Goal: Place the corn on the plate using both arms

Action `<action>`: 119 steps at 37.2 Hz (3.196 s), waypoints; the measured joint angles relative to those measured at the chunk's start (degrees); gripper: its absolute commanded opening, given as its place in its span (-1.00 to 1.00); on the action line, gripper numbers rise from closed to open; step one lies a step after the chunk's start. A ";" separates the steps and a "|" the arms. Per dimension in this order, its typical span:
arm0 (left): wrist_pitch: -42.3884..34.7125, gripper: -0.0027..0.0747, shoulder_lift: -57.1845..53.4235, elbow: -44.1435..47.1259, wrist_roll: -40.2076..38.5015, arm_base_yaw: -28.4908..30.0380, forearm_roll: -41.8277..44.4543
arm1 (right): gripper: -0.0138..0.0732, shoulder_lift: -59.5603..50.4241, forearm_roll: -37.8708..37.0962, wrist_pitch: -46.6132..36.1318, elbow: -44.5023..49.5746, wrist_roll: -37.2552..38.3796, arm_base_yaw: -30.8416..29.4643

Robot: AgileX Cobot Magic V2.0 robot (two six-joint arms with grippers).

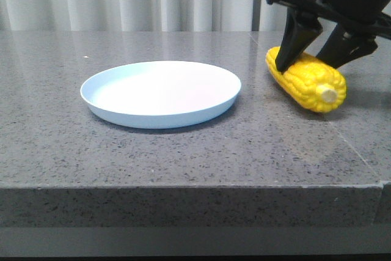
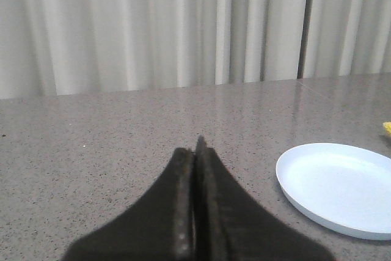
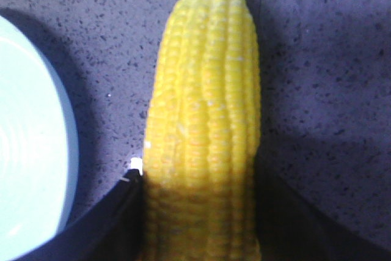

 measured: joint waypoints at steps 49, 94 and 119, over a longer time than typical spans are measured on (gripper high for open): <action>0.00 -0.98 0.00 0.00 -0.10 0.00 0.00 | 0.39 17.57 -31.15 12.14 -26.94 32.18 29.54; 0.00 -0.98 0.00 0.00 -0.10 0.00 0.00 | -0.83 0.19 -30.56 25.09 -32.25 28.21 15.65; 0.00 -0.98 0.00 0.00 -0.22 0.00 0.00 | -0.83 -35.95 -26.11 17.95 6.49 17.13 -6.25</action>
